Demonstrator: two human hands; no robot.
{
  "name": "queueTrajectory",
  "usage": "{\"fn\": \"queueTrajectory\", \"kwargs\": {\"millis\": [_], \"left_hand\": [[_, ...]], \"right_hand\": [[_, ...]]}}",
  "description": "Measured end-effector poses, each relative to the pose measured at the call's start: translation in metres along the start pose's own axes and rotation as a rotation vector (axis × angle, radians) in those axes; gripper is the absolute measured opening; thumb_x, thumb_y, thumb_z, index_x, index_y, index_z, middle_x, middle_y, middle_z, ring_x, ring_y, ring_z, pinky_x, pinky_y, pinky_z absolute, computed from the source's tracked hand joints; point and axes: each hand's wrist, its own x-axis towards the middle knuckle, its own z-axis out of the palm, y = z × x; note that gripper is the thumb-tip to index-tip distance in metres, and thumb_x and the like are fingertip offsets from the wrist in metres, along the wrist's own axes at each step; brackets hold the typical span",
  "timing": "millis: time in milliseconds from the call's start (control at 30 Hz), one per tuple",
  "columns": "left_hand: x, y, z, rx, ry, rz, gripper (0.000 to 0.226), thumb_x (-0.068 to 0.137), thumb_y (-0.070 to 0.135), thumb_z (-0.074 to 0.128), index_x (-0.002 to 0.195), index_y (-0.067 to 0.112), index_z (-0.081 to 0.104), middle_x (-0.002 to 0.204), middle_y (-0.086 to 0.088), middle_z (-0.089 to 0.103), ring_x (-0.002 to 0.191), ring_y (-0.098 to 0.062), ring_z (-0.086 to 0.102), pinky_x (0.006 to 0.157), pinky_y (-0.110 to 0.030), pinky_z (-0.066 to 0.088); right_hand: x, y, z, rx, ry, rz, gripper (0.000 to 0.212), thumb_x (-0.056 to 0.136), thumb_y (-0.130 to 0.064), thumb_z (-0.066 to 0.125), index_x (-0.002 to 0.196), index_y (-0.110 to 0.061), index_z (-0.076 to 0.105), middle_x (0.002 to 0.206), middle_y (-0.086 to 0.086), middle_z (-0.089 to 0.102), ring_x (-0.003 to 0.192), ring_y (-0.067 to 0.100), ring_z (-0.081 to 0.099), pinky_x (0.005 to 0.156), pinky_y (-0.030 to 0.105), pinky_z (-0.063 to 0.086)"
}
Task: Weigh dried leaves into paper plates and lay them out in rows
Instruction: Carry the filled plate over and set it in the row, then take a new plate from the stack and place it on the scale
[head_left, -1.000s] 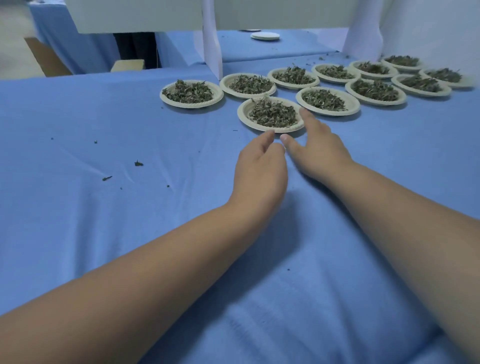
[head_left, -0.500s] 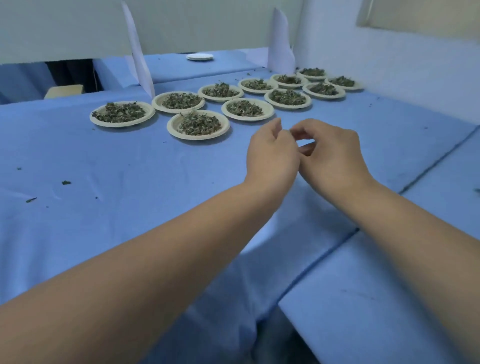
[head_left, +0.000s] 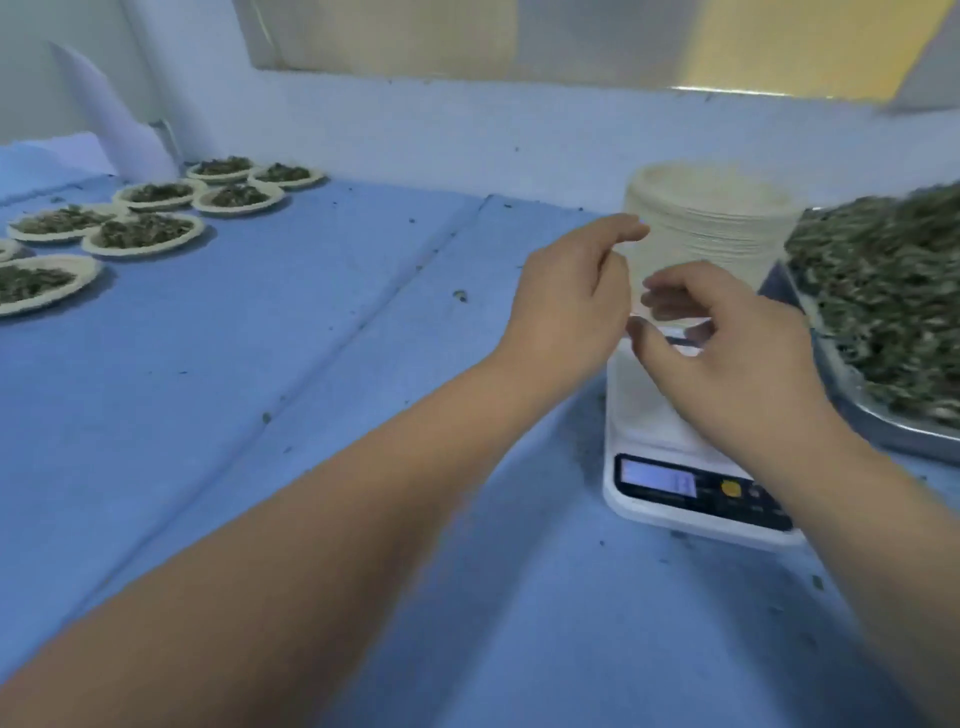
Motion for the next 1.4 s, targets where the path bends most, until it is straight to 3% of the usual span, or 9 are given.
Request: {"fn": "queueTrajectory", "kwargs": {"millis": [133,233,300,467,633,900,1033,1200,1400], "left_hand": [[0.039,0.008,0.041,0.384,-0.290,0.326,0.049,0.097,-0.005,0.041,0.144,0.003,0.055,0.156,-0.011,0.047,0.145,-0.024,0.043,0.116,-0.028,0.030],[0.074,0.015,0.072,0.658,-0.409,0.409,0.067,0.093,-0.011,0.037,0.157,0.011,0.037,0.167,-0.006,0.028,0.153,-0.022,0.025,0.116,-0.033,0.025],[0.094,0.018,0.085,0.832,-0.429,0.423,0.069,0.090,-0.011,0.037,0.155,0.014,0.039,0.161,-0.008,0.037,0.145,-0.028,0.037,0.109,-0.038,0.034],[0.113,0.017,0.092,1.102,-0.477,0.418,0.059,0.092,-0.005,0.043,0.147,0.015,0.046,0.135,-0.012,0.058,0.117,-0.037,0.059,0.088,-0.049,0.052],[0.120,0.018,0.089,1.168,-0.491,0.533,0.053,0.091,-0.004,0.042,0.140,0.014,0.050,0.116,-0.010,0.062,0.101,-0.034,0.060,0.067,-0.040,0.041],[0.123,0.028,0.085,1.234,-0.539,0.603,0.046,0.093,-0.003,0.043,0.134,0.012,0.055,0.100,-0.008,0.059,0.081,-0.027,0.046,0.064,-0.036,0.035],[0.123,0.033,0.082,1.330,-0.591,0.680,0.030,0.089,-0.005,0.047,0.116,0.008,0.054,0.075,-0.003,0.042,0.059,-0.019,0.036,0.052,-0.033,0.029],[0.127,0.037,0.079,1.331,-0.621,0.711,0.039,0.092,-0.003,0.046,0.128,0.010,0.054,0.077,-0.001,0.039,0.068,-0.025,0.044,0.055,-0.034,0.032],[0.124,0.045,0.081,1.436,-0.635,0.705,0.035,0.089,-0.004,0.048,0.121,0.008,0.056,0.071,-0.004,0.039,0.056,-0.019,0.033,0.047,-0.030,0.023]], "right_hand": [[-0.026,0.074,-0.066,-0.218,0.100,0.205,0.030,0.089,-0.036,0.063,0.118,-0.025,0.065,0.105,-0.004,0.071,0.101,0.020,0.064,0.090,0.035,0.048],[-0.033,0.110,-0.092,-0.475,0.070,0.310,0.031,0.094,-0.037,0.059,0.118,-0.017,0.064,0.081,0.002,0.062,0.089,0.035,0.063,0.080,0.044,0.050],[-0.034,0.122,-0.098,-0.628,0.013,0.384,0.039,0.098,-0.044,0.052,0.115,-0.011,0.063,0.068,0.001,0.046,0.084,0.038,0.063,0.076,0.045,0.048],[-0.034,0.132,-0.091,-0.798,-0.124,0.434,0.057,0.100,-0.059,0.019,0.098,-0.022,0.062,0.079,0.006,0.065,0.086,0.030,0.064,0.080,0.042,0.040],[-0.034,0.137,-0.084,-0.830,-0.126,0.385,0.058,0.098,-0.059,0.010,0.087,-0.025,0.056,0.063,-0.004,0.054,0.069,0.025,0.055,0.077,0.040,0.035],[-0.035,0.143,-0.080,-0.826,-0.058,0.349,0.055,0.101,-0.057,0.016,0.081,-0.024,0.055,0.057,-0.005,0.053,0.063,0.023,0.053,0.079,0.040,0.032],[-0.034,0.145,-0.078,-0.823,-0.039,0.337,0.055,0.102,-0.057,0.018,0.079,-0.024,0.056,0.054,-0.005,0.052,0.060,0.020,0.051,0.079,0.040,0.028],[-0.035,0.144,-0.078,-0.826,-0.033,0.327,0.053,0.103,-0.055,0.020,0.079,-0.025,0.057,0.057,-0.005,0.052,0.065,0.022,0.051,0.079,0.040,0.026],[-0.035,0.141,-0.078,-0.813,-0.048,0.339,0.053,0.102,-0.054,0.020,0.076,-0.024,0.055,0.057,-0.006,0.049,0.067,0.022,0.050,0.083,0.042,0.034]]}}
